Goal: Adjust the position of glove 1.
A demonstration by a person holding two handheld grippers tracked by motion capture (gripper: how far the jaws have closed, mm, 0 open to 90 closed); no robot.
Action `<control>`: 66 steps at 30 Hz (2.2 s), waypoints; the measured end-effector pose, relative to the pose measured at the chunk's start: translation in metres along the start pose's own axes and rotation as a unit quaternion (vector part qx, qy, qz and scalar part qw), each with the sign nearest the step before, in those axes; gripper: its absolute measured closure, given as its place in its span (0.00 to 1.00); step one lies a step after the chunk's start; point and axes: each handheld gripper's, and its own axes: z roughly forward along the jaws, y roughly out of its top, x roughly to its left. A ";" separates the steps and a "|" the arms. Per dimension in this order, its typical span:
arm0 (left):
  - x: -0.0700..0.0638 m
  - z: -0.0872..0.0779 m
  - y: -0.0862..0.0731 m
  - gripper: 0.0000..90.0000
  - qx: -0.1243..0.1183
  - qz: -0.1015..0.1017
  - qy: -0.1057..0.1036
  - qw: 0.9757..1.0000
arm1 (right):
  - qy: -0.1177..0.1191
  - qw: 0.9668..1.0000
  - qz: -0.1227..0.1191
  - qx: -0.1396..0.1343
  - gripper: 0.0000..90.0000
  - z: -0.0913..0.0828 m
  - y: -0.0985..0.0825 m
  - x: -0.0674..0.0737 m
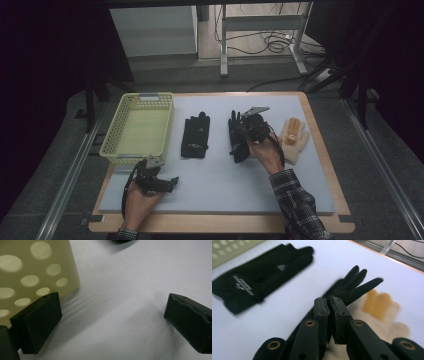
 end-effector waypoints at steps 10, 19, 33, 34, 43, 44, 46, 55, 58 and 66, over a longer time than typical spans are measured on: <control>0.000 0.000 0.000 0.01 0.000 0.000 0.000 1.000 | 0.083 0.996 -0.022 -0.022 0.69 0.019 0.022 0.046; 0.000 0.000 0.000 0.01 0.000 0.000 0.000 1.000 | 0.059 0.998 -0.014 0.008 0.58 0.047 0.007 0.023; 0.000 0.000 0.000 0.01 -0.001 0.000 0.000 1.000 | 0.102 0.994 -0.008 0.029 0.68 0.088 -0.008 0.018; 0.000 0.000 0.000 0.01 -0.001 0.000 0.000 1.000 | 0.116 0.993 0.001 0.031 0.84 0.087 -0.009 0.018; 0.000 0.000 0.000 0.01 0.000 0.000 0.000 1.000 | 0.103 0.994 0.027 0.009 0.92 0.061 -0.003 0.024; 0.000 0.000 0.000 0.01 0.000 0.000 0.000 1.000 | 0.103 0.994 0.027 0.009 0.92 0.061 -0.003 0.024; 0.000 0.000 0.000 0.01 0.000 0.000 0.000 1.000 | 0.105 0.994 0.029 0.001 0.92 0.048 -0.002 0.025; 0.000 0.000 0.000 0.01 0.000 0.000 0.001 1.000 | 0.124 0.991 0.040 -0.029 0.92 -0.017 -0.023 0.041; 0.000 0.000 0.000 0.01 0.000 0.002 0.001 1.000 | 0.127 0.991 0.043 -0.027 0.92 -0.026 -0.035 0.050; 0.000 0.000 0.000 0.01 0.000 0.000 0.001 1.000 | 0.155 0.987 0.029 -0.010 0.64 -0.016 -0.066 0.057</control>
